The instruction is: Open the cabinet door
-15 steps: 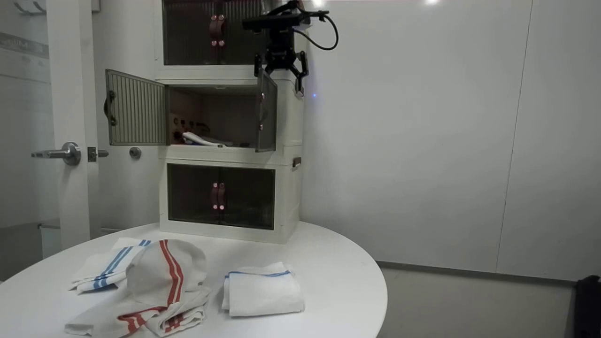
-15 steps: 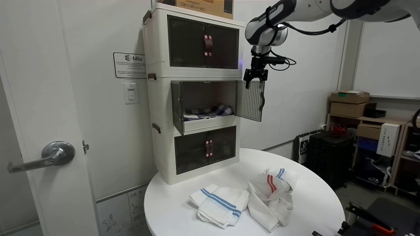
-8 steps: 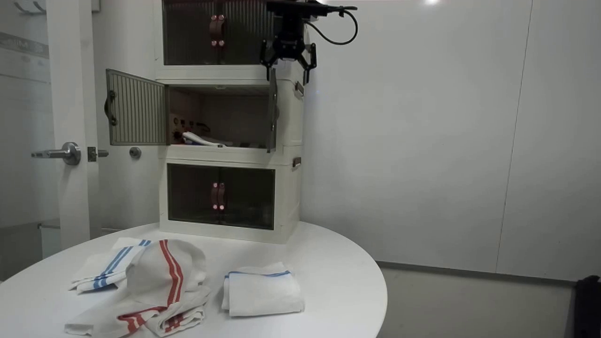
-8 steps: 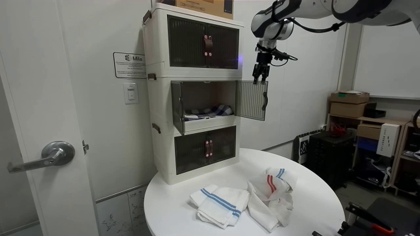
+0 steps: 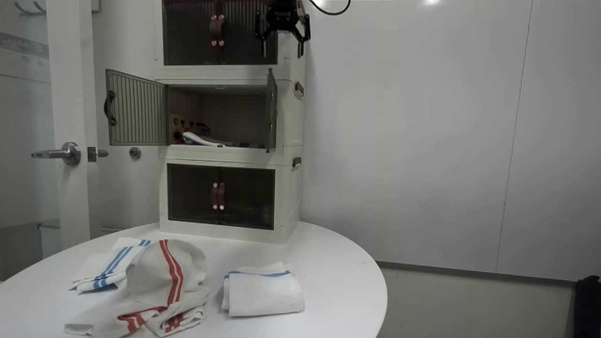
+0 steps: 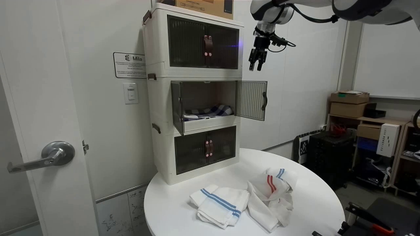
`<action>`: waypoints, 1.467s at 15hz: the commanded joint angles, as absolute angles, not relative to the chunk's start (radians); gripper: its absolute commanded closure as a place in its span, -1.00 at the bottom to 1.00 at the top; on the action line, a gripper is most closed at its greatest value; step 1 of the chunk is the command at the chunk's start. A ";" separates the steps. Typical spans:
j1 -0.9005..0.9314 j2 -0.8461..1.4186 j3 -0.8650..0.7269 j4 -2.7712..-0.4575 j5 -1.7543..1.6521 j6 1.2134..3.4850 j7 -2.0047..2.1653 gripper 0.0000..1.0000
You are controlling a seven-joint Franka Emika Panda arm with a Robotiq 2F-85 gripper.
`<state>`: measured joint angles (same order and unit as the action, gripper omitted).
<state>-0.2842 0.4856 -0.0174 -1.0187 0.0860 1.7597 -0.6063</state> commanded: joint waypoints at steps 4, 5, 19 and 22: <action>-0.192 0.425 0.018 -1.026 0.099 1.763 -0.380 -1.00; -0.166 0.425 0.024 -1.053 0.093 1.798 -0.321 -1.00; -0.026 0.204 0.069 -1.694 0.130 2.213 -0.018 -1.00; -0.039 0.094 0.074 -1.838 0.163 2.186 -0.135 -1.00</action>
